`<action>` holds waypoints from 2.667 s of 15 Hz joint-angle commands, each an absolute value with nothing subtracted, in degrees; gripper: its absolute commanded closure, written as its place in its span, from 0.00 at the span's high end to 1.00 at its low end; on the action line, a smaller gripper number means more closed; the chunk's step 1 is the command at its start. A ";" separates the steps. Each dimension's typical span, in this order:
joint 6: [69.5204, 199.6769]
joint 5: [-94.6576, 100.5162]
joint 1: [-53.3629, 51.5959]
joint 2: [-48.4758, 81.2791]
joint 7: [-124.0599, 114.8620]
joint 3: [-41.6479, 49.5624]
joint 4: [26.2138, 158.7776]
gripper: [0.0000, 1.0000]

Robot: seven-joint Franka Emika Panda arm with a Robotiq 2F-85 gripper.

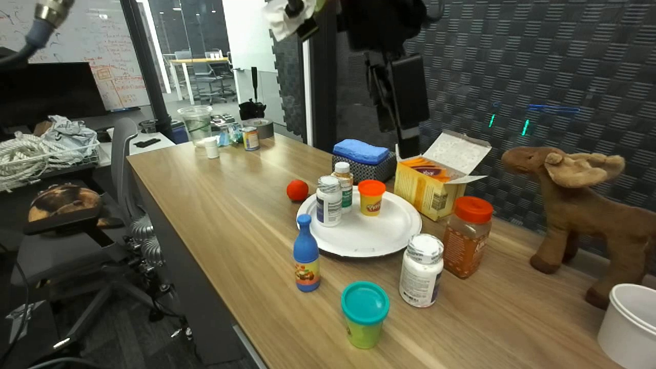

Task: Put the bottles and orange plushie that are around the white plate on the white plate

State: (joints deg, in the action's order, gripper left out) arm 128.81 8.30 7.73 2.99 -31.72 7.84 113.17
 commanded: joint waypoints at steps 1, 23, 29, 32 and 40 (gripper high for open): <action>125.73 6.02 8.43 7.54 -34.21 9.28 106.75 1.00; 117.99 -4.98 11.79 28.62 -36.91 12.95 85.39 0.74; 116.59 -5.56 12.31 28.94 -36.86 12.81 85.06 0.28; 116.29 -4.58 11.49 26.49 -37.30 13.07 87.61 0.24; 117.07 3.53 4.92 16.79 -41.88 12.71 93.49 0.24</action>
